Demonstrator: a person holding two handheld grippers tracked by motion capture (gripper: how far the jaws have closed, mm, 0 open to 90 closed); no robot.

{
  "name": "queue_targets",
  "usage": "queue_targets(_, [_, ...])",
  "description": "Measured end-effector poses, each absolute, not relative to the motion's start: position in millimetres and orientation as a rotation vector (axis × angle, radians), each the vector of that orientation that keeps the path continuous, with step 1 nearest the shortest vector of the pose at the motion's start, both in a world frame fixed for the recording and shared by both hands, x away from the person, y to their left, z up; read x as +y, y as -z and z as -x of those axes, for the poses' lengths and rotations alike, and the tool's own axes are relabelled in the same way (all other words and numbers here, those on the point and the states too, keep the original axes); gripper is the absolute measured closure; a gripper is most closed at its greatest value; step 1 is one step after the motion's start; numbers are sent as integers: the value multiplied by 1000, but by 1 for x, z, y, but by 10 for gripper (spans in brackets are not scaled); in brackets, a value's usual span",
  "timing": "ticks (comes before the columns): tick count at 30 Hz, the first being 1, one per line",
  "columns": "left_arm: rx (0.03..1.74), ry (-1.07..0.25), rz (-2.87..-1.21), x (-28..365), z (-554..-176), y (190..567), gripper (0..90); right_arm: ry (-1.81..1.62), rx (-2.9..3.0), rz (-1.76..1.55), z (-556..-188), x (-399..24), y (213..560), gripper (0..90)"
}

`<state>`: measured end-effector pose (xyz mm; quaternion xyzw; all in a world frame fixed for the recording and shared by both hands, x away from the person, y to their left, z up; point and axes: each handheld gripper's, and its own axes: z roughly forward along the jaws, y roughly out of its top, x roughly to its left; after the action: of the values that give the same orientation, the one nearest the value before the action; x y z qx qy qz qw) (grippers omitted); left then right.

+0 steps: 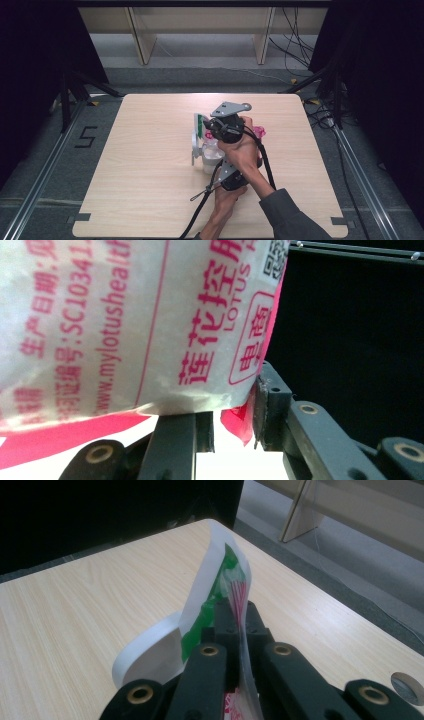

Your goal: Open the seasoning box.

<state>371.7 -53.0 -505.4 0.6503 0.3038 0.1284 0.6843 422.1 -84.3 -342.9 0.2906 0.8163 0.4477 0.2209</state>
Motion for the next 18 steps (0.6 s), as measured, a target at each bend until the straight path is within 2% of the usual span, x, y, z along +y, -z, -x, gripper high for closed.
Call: queue_targets(18, [677,-320,-1497,-53,-371,506,733,-1324,2223,-811,-420,-101,335,900])
